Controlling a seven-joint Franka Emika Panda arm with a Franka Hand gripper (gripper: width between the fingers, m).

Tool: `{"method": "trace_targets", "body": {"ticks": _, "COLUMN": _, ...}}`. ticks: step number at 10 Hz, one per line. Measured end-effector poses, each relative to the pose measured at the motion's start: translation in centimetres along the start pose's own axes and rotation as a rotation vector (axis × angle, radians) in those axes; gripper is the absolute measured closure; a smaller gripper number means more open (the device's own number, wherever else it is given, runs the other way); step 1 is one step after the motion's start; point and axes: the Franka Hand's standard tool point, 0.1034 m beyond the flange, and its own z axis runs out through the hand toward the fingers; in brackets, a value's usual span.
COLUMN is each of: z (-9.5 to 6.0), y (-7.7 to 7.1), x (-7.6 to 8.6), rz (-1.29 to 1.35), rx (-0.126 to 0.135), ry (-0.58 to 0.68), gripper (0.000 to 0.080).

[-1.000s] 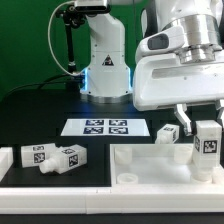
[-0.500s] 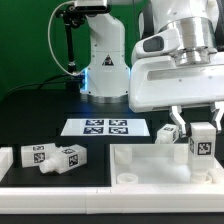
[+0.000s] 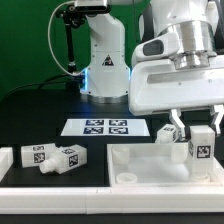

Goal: Assemble one leg

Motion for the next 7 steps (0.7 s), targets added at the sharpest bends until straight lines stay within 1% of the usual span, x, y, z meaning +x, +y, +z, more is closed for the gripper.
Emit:
{"method": "trace_targets", "body": {"ticks": 4, "z": 0.06, "y": -0.12, "x": 0.06, "rz": 0.012, "rx": -0.002, "ry": 0.02, "gripper": 0.0512}}
{"method": "trace_targets", "body": {"ticks": 5, "z": 0.08, "y": -0.11, "x": 0.03, "rz": 0.012, "rx": -0.003, "ry": 0.019, "gripper": 0.0455}}
{"method": "trace_targets", "body": {"ticks": 6, "z": 0.08, "y": -0.11, "x": 0.03, "rz": 0.012, "rx": -0.003, "ry": 0.019, "gripper": 0.032}}
{"method": "trace_targets", "body": {"ticks": 7, "z": 0.08, "y": -0.11, "x": 0.03, "rz": 0.012, "rx": -0.003, "ry": 0.019, "gripper": 0.032}}
